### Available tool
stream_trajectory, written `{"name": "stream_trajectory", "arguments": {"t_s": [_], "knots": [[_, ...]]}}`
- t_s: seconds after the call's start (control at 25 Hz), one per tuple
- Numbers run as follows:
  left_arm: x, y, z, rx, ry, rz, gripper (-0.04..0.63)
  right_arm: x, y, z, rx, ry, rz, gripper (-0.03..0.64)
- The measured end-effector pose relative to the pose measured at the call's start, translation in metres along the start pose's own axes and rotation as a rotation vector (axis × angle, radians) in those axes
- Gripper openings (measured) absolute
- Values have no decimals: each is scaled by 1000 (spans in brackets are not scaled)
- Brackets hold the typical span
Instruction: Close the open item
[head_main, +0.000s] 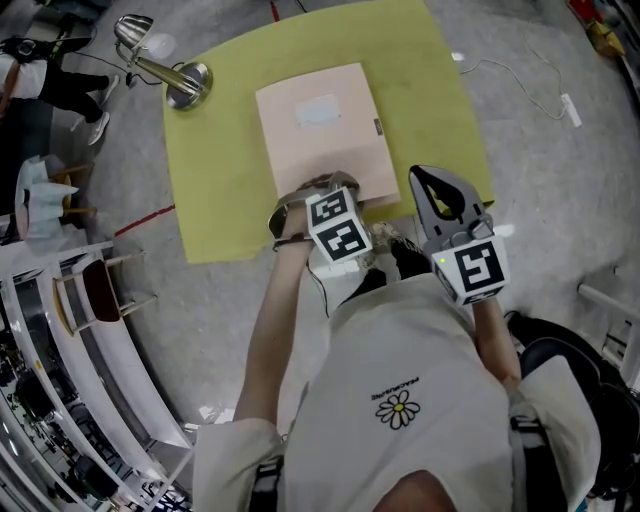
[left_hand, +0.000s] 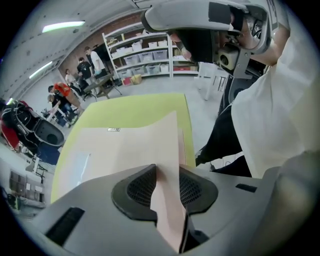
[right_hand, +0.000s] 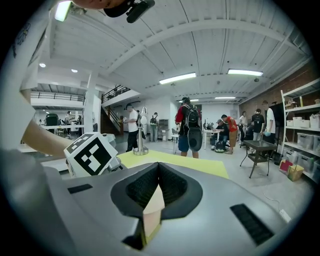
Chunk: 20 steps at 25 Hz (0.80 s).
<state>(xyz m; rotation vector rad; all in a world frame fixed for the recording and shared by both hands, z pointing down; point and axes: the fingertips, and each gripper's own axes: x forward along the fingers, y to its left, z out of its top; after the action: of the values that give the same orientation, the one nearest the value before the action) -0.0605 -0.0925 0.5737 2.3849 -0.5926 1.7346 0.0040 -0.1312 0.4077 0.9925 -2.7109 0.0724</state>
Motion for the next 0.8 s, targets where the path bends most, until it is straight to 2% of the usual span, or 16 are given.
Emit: {"name": "stream_trajectory", "arguments": {"t_s": [0.2,0.36,0.8], "knots": [[-4,1,0,-48,-96,84,114,-1,9,2,-22,-20,20,12],[-5,-1,1,-63,-112,66,135,-8,8,-6,13,13,-1,12],[-6,-4,2,-38,-136,45,160,-9,6,-1,-6,9,-4,12]]}}
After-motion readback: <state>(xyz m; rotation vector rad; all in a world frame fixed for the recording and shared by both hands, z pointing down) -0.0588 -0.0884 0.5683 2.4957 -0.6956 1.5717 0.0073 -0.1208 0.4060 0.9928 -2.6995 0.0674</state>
